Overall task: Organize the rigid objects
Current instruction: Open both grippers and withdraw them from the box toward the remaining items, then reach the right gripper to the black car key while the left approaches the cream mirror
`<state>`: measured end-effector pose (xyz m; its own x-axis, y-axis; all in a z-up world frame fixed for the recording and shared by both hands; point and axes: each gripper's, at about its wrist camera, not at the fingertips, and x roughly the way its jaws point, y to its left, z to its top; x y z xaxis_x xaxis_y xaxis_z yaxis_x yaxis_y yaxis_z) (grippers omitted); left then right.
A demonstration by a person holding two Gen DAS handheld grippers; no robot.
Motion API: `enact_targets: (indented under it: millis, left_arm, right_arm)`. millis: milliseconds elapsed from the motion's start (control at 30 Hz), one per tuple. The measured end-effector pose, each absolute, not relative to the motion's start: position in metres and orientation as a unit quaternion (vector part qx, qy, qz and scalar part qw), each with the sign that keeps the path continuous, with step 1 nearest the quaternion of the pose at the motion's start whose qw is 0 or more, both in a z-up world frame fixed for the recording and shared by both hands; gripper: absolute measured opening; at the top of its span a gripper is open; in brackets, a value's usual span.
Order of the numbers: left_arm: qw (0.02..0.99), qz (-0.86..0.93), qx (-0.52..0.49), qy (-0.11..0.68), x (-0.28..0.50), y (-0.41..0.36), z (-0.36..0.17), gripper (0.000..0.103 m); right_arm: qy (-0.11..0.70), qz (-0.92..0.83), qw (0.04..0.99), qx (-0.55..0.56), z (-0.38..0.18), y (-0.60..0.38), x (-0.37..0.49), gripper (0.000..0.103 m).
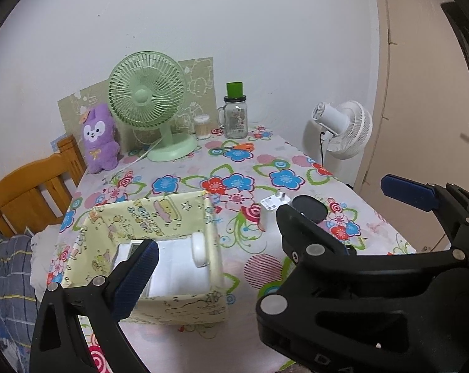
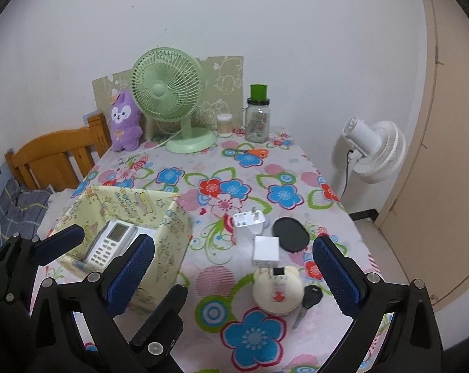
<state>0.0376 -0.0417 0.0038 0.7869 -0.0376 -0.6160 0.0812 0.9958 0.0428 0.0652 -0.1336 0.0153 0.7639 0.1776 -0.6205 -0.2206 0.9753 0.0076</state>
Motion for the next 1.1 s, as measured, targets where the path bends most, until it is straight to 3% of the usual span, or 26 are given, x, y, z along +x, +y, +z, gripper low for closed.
enact_targets:
  millis: [1100]
  left_arm:
    - [0.934,-0.069,0.047,0.347,0.068,-0.108,-0.056,0.103]
  right_arm:
    - [0.329,0.082,0.94,-0.031,-0.041,-0.204,0.086,0.103]
